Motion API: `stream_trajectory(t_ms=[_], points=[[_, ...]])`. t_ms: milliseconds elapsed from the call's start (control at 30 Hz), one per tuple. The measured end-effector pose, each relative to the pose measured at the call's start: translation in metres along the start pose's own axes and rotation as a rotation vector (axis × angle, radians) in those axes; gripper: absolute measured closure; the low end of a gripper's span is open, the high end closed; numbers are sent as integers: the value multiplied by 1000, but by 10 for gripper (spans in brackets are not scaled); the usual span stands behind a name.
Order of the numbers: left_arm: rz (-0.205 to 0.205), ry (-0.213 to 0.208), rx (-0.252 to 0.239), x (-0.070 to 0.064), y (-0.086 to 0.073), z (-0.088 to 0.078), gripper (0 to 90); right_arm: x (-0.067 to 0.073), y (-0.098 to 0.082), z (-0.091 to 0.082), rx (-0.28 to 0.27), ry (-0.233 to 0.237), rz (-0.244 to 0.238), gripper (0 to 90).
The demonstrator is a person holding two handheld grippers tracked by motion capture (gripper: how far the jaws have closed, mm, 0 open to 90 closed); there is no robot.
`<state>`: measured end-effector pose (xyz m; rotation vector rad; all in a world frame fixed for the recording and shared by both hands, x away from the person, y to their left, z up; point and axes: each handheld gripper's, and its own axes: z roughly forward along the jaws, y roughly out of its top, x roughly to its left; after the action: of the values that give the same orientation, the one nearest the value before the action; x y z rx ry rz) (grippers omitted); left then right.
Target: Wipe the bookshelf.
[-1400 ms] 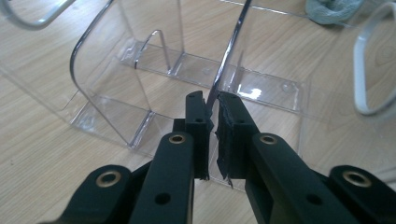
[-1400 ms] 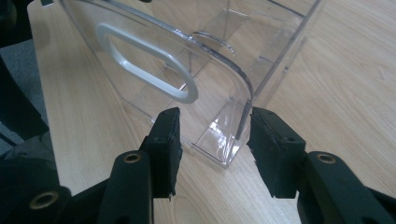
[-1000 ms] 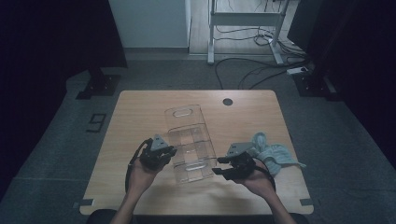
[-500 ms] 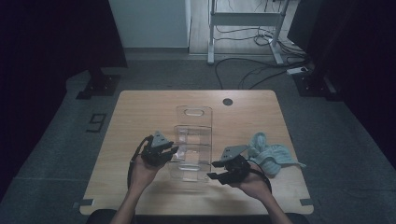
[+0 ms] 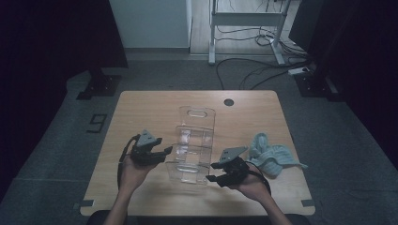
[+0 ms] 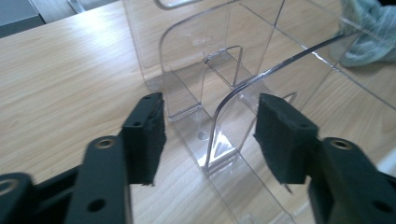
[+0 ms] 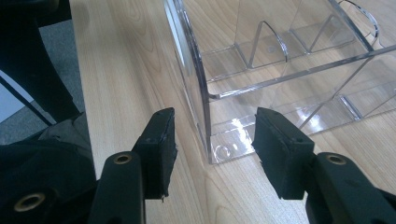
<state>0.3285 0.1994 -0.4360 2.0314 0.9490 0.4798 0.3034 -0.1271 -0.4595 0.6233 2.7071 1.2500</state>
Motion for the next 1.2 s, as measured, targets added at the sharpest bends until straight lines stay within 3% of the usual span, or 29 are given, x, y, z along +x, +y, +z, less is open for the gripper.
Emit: stream_trajectory(t_ms=[200, 367, 467, 667, 800, 1033, 1200], points=[[24, 10, 8, 0, -10, -25, 317, 1, 1, -1, 0, 1, -7, 479], [31, -44, 21, -3, -20, -37, 266, 6, 3, 1, 4, 3, -23, 478], [36, -94, 25, -7, -26, -39, 242, 10, 5, 4, 9, 7, -32, 469], [75, -119, 51, -20, -26, -27, 236, 17, 9, 11, 13, 10, -58, 433], [102, -73, 58, -30, -26, -17, 239, 22, 11, 17, 10, 18, -66, 407], [55, 24, 48, -35, -27, -7, 294, 23, 12, 17, 11, 13, -77, 389], [43, 66, 59, -32, -28, -7, 304, 18, 9, 14, 17, -6, -66, 383]])
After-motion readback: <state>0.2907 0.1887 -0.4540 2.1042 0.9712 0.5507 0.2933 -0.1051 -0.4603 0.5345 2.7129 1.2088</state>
